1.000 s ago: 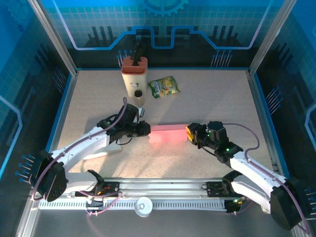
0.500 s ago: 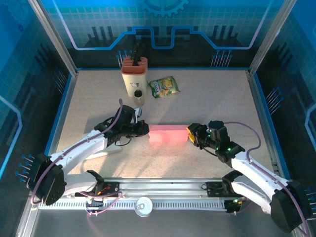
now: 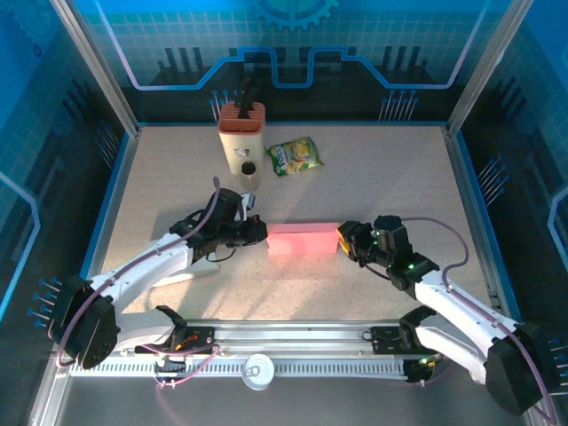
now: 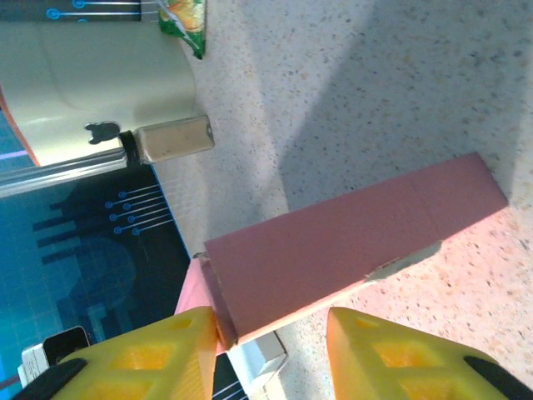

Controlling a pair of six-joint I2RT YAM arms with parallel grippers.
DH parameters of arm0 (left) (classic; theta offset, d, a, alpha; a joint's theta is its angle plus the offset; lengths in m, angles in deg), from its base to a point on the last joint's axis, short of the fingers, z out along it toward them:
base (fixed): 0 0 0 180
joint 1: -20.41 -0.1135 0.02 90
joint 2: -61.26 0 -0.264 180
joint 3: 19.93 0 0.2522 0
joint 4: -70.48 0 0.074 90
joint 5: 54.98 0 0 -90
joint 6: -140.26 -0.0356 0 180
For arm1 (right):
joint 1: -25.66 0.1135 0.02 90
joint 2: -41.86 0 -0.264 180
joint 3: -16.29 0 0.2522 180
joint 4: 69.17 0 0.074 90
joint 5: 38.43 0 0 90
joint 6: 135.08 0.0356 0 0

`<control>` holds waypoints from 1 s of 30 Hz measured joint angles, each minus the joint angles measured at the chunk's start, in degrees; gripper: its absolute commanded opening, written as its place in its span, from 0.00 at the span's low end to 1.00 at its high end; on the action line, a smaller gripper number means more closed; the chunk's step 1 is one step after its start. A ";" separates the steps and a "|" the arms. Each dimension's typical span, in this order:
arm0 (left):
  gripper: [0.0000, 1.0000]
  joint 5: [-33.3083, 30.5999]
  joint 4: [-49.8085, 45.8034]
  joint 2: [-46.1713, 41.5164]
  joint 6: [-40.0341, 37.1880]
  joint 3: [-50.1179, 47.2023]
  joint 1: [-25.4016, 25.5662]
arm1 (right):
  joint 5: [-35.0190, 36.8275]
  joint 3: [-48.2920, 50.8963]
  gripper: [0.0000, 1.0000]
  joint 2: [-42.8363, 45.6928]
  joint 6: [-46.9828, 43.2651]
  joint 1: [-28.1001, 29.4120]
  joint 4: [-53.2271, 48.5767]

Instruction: Fold the paper box

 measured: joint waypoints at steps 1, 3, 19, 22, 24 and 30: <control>0.02 0.00 0.04 0.00 0.00 0.00 0.00 | 0.02 0.13 0.36 -0.09 0.02 0.00 0.44; 0.01 0.00 0.02 0.00 0.00 0.00 0.00 | 0.04 0.15 0.36 0.26 -0.22 0.00 0.31; 0.00 -1.68 1.33 -1.29 -0.17 -1.42 2.25 | -1.73 -0.37 0.85 8.83 -1.33 0.09 -9.27; 0.00 -2.56 1.84 -2.56 -0.15 -2.56 3.15 | -1.84 -0.11 0.88 7.19 3.04 0.37 -6.71; 0.00 -3.04 2.16 -3.61 -0.13 -3.43 3.72 | -1.42 -0.11 0.89 6.29 5.55 0.94 -5.60; 0.00 -4.68 2.08 -5.33 -0.02 -4.57 5.40 | 0.17 -0.87 0.86 4.90 12.37 2.12 -4.26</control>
